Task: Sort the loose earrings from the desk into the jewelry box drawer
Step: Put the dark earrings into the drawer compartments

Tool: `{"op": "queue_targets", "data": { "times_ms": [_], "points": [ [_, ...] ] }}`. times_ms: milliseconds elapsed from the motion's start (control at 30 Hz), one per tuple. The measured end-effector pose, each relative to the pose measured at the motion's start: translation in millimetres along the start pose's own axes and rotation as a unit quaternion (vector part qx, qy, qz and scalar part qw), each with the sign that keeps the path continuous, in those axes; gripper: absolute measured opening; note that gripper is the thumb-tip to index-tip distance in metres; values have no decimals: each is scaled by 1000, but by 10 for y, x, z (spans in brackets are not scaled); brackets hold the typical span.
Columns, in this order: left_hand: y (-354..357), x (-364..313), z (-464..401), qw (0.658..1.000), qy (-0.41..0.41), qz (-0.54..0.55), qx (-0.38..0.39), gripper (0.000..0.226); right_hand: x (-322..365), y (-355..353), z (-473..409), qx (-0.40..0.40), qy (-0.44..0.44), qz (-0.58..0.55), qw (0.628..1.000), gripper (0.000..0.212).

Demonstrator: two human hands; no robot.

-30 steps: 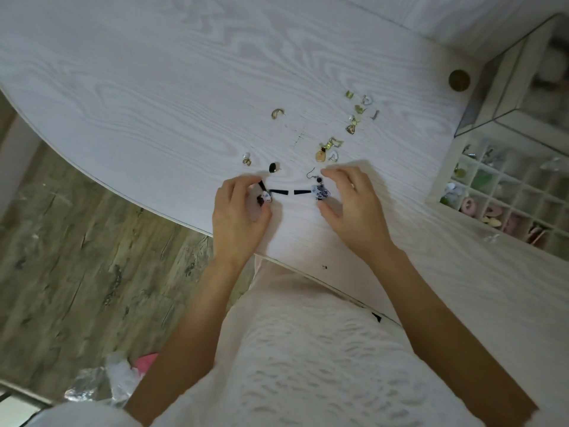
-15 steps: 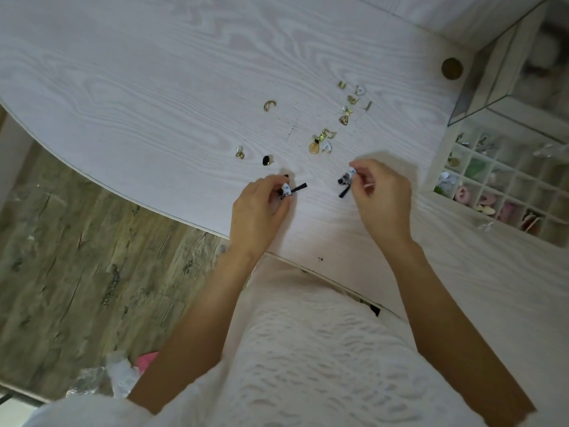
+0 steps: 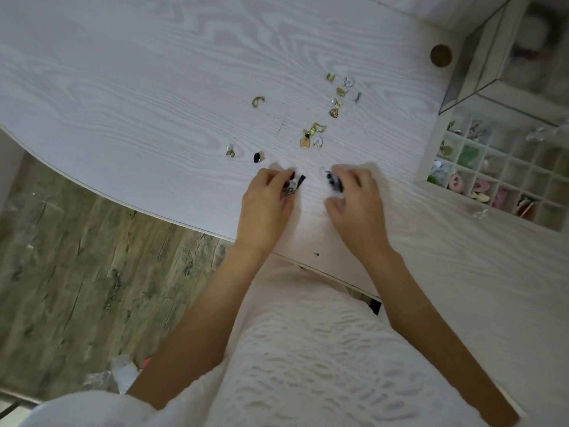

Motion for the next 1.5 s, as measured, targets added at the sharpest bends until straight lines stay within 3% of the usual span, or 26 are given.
{"op": "queue_targets", "data": {
  "times_ms": [133, 300, 633, 733, 900, 1033, 1300, 1500],
  "points": [
    [97, -156, -35, 1000, 7, 18, 23, 36, 159, 135, 15, -9, -14, -53, 998, 39],
    [102, -150, -64, 997, -17, 65, 40, 27, 153, 133, -79, 0, 14, -41, 999, 32],
    [139, -203, -152, 990, -33, 103, 92, 21, 136, 115, -135, 19, -5, -46, 999, 32],
    [131, -220, -155, 987, -49, 127, 86, 25, 151, 92, -131, 13, 19, -83, 996, 41],
    [153, -175, -115, 976, -105, 183, 47, 29, 137, 94, -84, 6, 30, -133, 991, 28],
    [177, -195, -126, 973, -109, 195, 54, 34, 127, 46, -52, 21, 36, -179, 983, 36],
    [321, -546, -69, 960, -110, 243, 87, 28, -196, -391, 69, -49, 113, -231, 965, 32],
    [801, -1573, -136, 946, -35, 294, 135, 13, -871, -1199, 108, -195, 209, -250, 925, 32]
  ]
}}
Point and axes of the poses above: each hand's wrist, its own z-axis away from the middle knuckle, its own y-axis out of the palm, x = y × z, the point moved 5 cm from there along -z, towards the middle knuckle, and after that the axes turned 11 degrees about -x, right-handed, at the moved point
